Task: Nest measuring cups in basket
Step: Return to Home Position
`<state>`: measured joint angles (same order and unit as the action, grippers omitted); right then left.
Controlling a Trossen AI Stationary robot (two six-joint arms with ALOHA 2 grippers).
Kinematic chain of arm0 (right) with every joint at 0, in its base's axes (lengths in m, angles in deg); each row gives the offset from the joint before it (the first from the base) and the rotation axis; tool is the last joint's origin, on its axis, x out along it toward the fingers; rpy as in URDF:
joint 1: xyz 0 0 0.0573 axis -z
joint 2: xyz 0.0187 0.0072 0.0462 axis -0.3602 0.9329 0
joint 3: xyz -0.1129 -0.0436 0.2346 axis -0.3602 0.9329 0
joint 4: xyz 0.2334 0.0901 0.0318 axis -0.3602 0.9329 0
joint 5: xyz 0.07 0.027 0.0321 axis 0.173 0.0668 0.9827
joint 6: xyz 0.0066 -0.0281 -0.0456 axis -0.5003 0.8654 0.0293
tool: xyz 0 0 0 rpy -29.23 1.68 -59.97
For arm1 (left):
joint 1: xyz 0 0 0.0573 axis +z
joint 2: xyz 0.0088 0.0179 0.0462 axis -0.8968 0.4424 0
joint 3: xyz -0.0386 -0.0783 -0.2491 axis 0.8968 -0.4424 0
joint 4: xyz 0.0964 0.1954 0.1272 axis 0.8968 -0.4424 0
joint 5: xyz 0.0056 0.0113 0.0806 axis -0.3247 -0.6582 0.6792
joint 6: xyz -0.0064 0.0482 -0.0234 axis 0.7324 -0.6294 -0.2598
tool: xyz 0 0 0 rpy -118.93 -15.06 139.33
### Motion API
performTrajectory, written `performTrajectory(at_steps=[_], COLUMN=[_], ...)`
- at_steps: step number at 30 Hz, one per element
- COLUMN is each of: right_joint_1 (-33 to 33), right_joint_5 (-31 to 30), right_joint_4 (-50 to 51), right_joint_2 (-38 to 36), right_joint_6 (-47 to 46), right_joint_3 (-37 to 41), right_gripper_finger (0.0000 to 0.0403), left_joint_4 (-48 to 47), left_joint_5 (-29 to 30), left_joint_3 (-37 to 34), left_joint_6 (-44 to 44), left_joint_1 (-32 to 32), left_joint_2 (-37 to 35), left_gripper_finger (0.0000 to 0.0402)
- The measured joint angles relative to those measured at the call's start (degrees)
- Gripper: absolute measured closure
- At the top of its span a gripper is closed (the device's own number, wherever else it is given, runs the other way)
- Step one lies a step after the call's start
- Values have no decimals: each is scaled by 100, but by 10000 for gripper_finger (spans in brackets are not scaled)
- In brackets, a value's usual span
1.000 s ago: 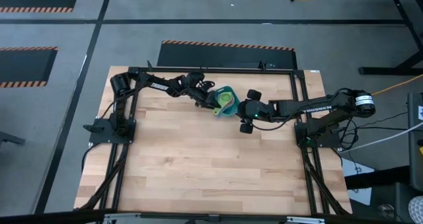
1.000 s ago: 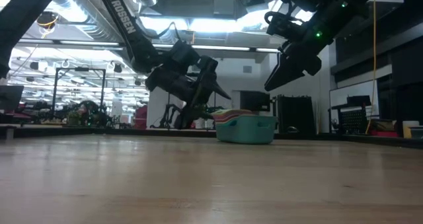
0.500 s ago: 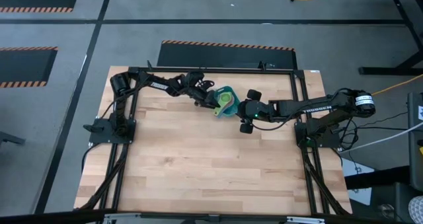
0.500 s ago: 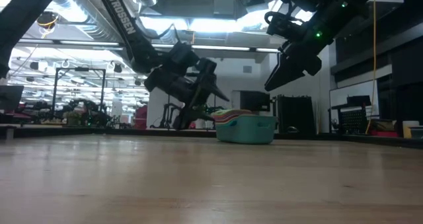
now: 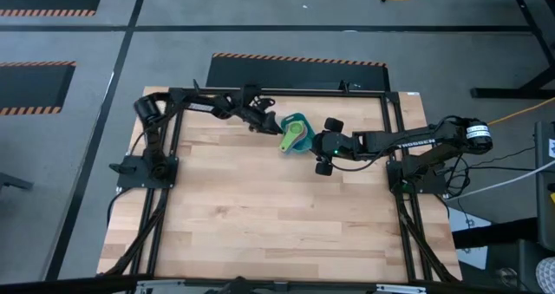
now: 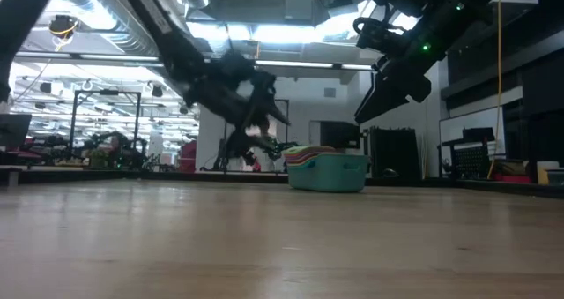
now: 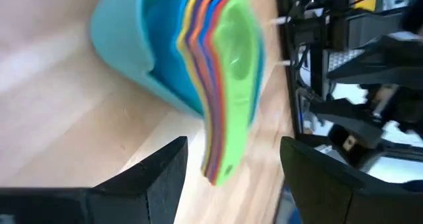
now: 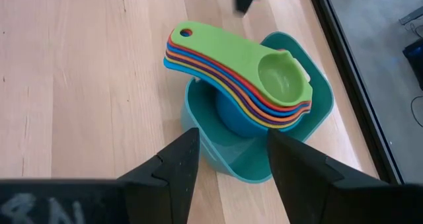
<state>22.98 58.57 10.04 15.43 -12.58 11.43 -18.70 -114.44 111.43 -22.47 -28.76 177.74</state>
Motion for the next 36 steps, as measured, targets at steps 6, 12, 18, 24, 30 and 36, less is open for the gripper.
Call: performTrajectory(at_steps=[6,12,18,24,30,36], right_joint_1=[0,0,-2,-2,-2,0], right_joint_5=[-4,-7,-7,-7,-2,-2], right_joint_4=[-15,-11,-11,-13,-15,-22], right_joint_2=[-1,-1,-1,-1,-1,-1], right_joint_6=[-103,-409,-438,-442,-437,-435], right_joint_3=[0,2,0,0,0,0], right_gripper_finger=[221,221,221,221,221,221], left_joint_4=[-1355,-2587,-3637,-3463,-2715,-2472], left_joint_5=[680,903,2749,3656,3684,3731], left_joint_3=[0,0,-145,-1239,-2399,-3141], left_joint_6=[-1485,-3512,-4727,-4859,-5093,-5358], left_joint_1=[100,-299,-1446,-2666,-3226,-3287], left_joint_2=[-1433,-3381,-5395,-7170,-8253,-8789], left_gripper_finger=[167,167,167,167,167,167])
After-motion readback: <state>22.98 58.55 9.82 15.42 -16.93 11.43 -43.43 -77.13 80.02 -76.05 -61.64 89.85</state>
